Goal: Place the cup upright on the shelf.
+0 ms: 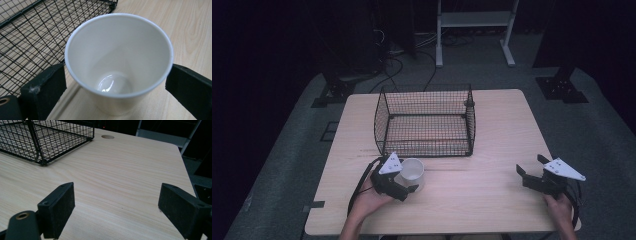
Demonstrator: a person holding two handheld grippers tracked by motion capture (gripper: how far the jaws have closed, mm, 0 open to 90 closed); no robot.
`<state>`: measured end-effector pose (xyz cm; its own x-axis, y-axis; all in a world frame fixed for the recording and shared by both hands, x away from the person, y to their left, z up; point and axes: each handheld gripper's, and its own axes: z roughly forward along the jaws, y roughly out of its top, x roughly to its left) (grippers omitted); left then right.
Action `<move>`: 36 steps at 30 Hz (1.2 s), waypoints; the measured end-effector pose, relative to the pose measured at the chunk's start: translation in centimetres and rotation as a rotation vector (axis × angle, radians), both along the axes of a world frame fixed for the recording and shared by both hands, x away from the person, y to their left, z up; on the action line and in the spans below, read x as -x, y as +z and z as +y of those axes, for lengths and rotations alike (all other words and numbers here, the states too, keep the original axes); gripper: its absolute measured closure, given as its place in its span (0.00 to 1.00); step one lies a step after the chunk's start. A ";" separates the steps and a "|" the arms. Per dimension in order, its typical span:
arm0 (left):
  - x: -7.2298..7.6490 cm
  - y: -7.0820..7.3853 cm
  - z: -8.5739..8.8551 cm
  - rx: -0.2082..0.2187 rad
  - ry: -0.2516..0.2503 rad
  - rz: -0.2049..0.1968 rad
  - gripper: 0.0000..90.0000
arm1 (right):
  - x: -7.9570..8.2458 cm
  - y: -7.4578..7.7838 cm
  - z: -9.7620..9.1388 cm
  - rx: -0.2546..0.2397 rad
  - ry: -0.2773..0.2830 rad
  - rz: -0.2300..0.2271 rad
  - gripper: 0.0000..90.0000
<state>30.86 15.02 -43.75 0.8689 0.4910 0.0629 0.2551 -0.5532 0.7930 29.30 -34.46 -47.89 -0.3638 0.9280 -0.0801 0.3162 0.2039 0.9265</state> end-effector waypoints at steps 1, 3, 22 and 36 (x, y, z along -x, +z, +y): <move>-0.1 -0.1 -0.1 -0.005 -0.002 0.005 0.03 | 0.0 0.0 0.0 0.000 0.000 0.000 0.15; -0.2 -0.3 -0.3 -0.013 0.000 0.009 0.03 | 0.0 0.0 0.0 0.000 0.000 -0.001 0.15; -1.0 -0.7 -0.7 -0.029 -0.011 0.026 0.15 | 0.0 0.0 0.0 0.000 0.000 -0.003 0.14; -0.7 -0.2 -0.6 -0.009 -0.041 0.026 0.23 | 0.0 0.0 0.0 0.000 -0.002 -0.004 0.14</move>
<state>31.58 14.38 -43.95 0.8898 0.4542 0.0441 0.2525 -0.5705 0.7815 29.31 -34.47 -47.90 -0.3619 0.9287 -0.0811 0.3129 0.2030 0.9278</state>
